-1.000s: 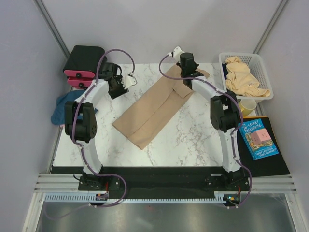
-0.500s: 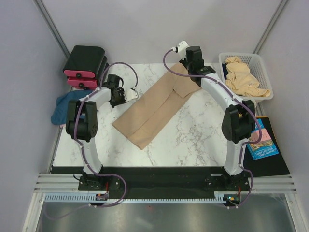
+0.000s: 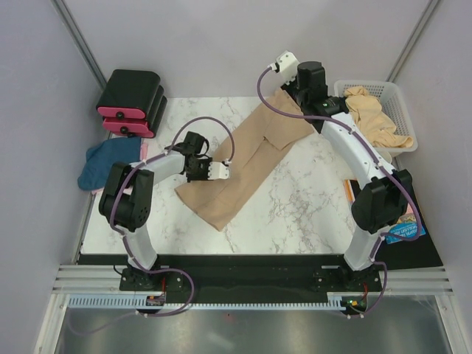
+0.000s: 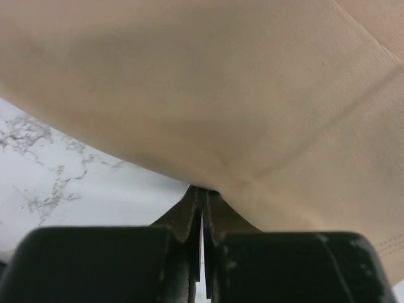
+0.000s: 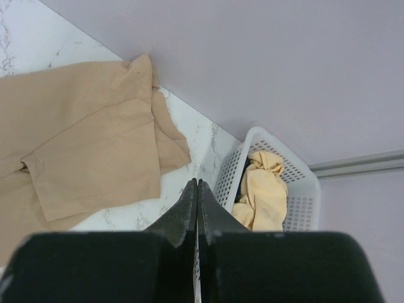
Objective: Fold and stack the t-shirts
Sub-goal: Rotate the tshirt 90 degrees
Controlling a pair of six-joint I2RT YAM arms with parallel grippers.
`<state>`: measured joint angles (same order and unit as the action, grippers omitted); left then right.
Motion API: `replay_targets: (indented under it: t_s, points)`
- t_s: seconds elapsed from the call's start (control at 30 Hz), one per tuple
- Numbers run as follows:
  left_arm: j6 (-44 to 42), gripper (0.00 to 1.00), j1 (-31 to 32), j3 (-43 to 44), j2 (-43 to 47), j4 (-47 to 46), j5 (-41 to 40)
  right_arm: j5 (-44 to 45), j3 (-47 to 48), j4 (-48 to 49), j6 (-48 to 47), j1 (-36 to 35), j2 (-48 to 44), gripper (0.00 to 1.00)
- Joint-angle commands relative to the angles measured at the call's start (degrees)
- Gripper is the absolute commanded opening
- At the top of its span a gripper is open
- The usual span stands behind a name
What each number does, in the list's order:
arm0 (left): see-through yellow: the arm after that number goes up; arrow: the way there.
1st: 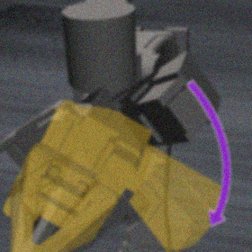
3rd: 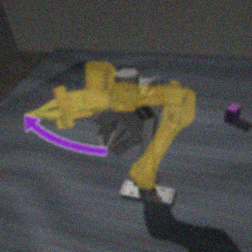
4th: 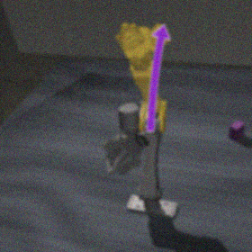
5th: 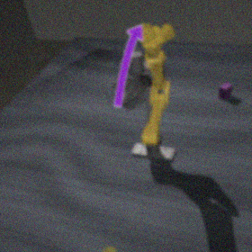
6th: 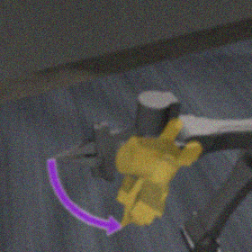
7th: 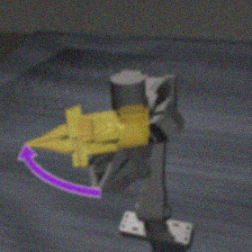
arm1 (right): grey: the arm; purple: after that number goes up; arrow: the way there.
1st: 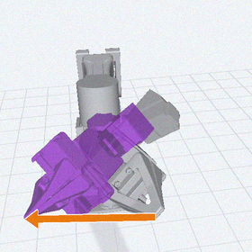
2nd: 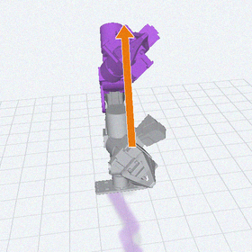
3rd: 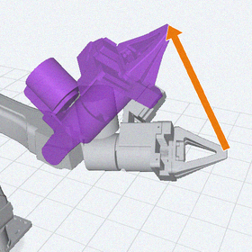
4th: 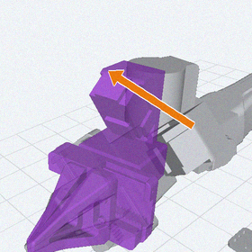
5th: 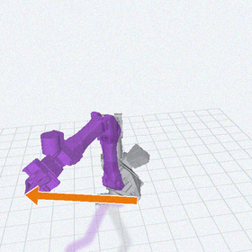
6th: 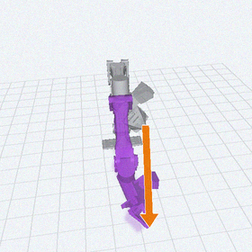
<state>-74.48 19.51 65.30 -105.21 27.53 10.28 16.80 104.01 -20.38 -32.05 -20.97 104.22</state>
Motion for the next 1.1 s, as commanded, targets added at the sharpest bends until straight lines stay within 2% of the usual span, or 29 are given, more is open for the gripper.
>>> replay_targets:
  t_s: [0.0, 0.33, 0.53, 0.67, 0.8, 0.93, 1.07]
  points:
    - [-0.76, 0.02, 1.32, -1.49, 3.42, 10.43, 7.81, -2.11, -2.48, -0.19, 2.26, 0.23, -4.64, 0.0]
    - [-2.34, 0.02, 7.64, -1.49, 9.49, 18.52, 12.47, -5.01, -0.82, -4.66, 4.45, 0.23, -4.82, 0.0]
    - [-1.11, 0.02, 13.27, 1.41, 8.18, 20.72, 16.17, -5.98, -3.28, -6.86, 5.16, -0.12, -6.66, 0.0]
    - [-1.11, 0.02, 16.08, 2.11, 6.86, 21.25, 15.56, -6.07, -4.34, -7.74, 5.33, -0.39, -7.63, 0.0]
    - [-0.06, 0.02, 14.95, 3.25, 5.89, 19.5, 9.78, -6.34, -5.39, -8.1, 5.16, -0.56, -8.6, 0.0]
    - [3.55, 0.02, 9.42, 7.2, 6.25, 16.68, 10.1, -6.69, -7.15, -8.01, 4.98, -0.65, -9.65, 0.0]
    - [1.71, 0.02, 6.96, 6.43, 5.8, 13.97, 5.37, -7.48, -7.77, -7.83, 5.25, -0.56, -9.83, 0.01]
